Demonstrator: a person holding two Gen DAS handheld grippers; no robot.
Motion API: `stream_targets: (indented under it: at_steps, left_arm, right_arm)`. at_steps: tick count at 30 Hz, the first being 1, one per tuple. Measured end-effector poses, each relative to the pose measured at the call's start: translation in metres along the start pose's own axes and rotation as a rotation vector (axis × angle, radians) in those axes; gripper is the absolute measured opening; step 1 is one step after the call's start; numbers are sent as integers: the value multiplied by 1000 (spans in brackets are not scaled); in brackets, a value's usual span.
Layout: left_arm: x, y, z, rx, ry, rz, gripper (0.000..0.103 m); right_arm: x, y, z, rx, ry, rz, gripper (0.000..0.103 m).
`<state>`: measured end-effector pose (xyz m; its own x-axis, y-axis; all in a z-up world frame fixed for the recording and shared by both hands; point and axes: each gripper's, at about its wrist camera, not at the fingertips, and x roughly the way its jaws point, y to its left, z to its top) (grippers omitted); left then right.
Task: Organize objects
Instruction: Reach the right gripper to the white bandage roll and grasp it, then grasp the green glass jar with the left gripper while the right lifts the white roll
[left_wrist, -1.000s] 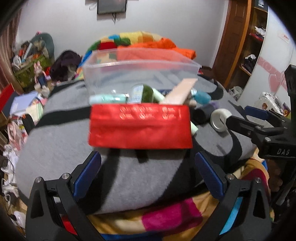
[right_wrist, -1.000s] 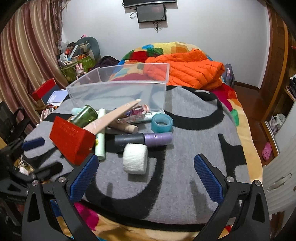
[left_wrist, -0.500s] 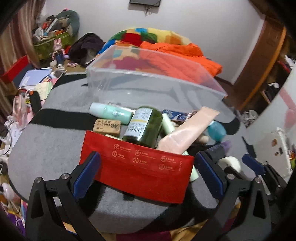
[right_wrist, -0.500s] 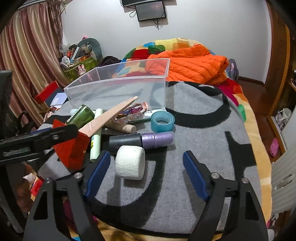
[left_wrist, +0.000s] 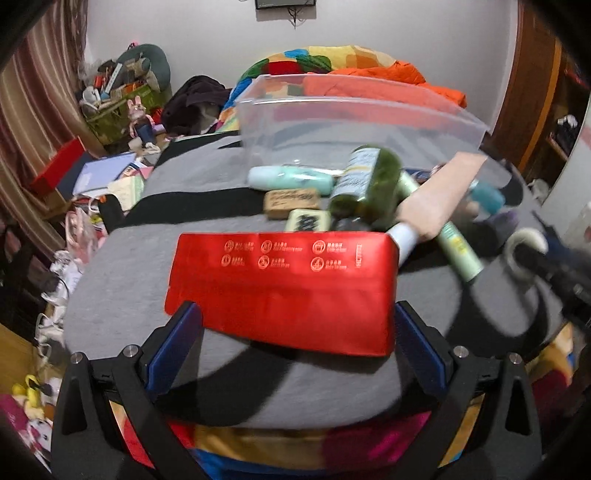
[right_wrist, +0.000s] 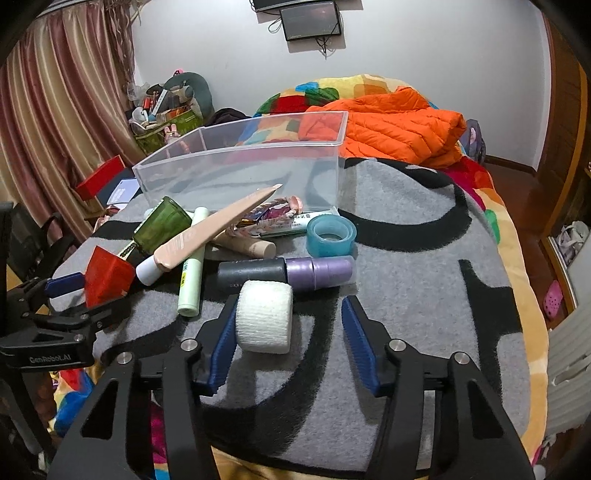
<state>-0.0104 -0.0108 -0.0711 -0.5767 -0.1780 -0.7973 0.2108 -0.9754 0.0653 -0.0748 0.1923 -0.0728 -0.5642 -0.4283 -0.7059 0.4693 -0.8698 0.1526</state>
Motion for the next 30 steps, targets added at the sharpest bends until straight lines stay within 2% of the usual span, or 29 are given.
stream_targets:
  at_steps: [5,6,8,14,21,27,28,30]
  left_arm:
    - [-4,25,0,-1,-7,9,101]
    - [-7,29,2,3,-9,-4,96]
    - [-13,34,6,18,-9,-54,96]
    - [-24,38,19,53,-7,-88,96]
    - [-21,23,66,107,-27,-177,99]
    - [14,-4,94,152,45,-245,99]
    - [19,-7,96,160,55,-246,97]
    - [30,-13,101,173,83,-255,81]
  right_arm:
    - [-2,5,1,-16,-2,-16,39]
    - [-3,6,1,-21,-4,-22,38]
    - [-5,7,2,-23,-6,-30,37]
    - [-6,7,6,-18,-8,-44,25]
    - [-11,10,10,-8,-23,-54,24]
    - [-22,6,16,0,-52,-66,24]
    - [-24,5,18,0,-56,-68,24]
    - [-26,3,20,1,-65,-75,24]
